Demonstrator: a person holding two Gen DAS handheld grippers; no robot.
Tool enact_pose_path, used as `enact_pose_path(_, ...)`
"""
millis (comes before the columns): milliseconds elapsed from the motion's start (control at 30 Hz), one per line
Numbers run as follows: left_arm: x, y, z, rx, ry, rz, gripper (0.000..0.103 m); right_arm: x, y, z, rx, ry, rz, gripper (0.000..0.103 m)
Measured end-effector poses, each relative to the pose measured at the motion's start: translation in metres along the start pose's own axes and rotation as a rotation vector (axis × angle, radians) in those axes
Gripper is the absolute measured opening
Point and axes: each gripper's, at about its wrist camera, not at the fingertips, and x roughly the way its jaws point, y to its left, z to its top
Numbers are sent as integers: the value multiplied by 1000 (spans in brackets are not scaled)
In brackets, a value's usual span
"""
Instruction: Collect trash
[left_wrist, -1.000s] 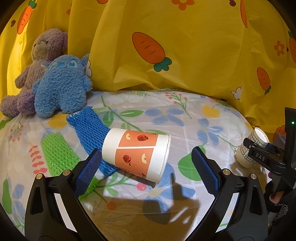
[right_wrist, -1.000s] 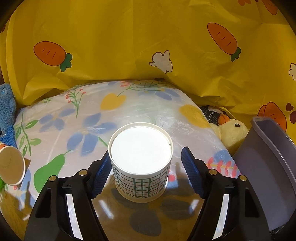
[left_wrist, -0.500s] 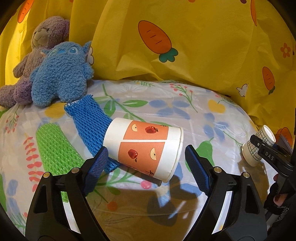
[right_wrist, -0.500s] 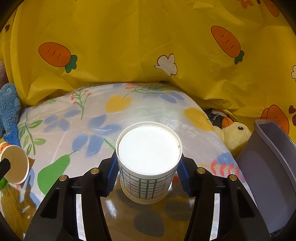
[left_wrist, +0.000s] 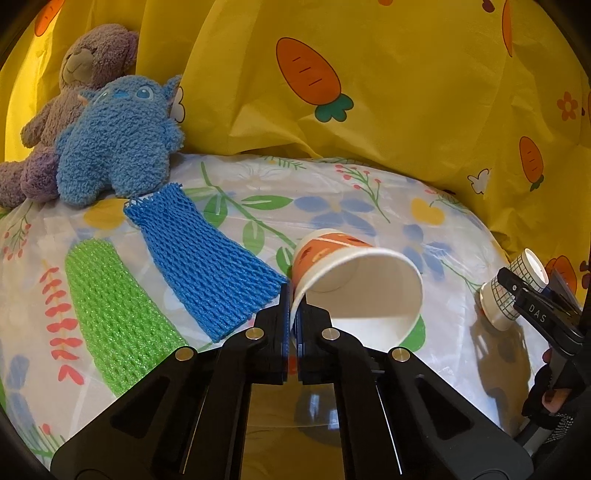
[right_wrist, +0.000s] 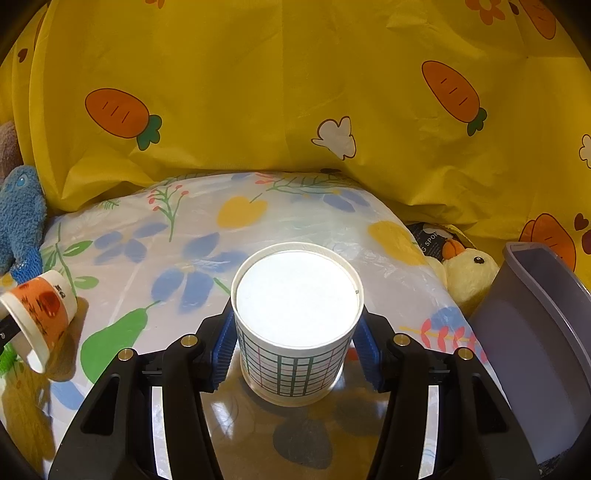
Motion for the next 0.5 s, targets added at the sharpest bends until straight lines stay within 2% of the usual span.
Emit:
enact_pose_path(167,-3,-3,0,11,-15,-17,2,-12,-1,-2,-1,-11,17,54)
enact_pose_path(500,-6,-7,-1,8,-15,-62,2,-63,-9,-12,-16,-74,41,54)
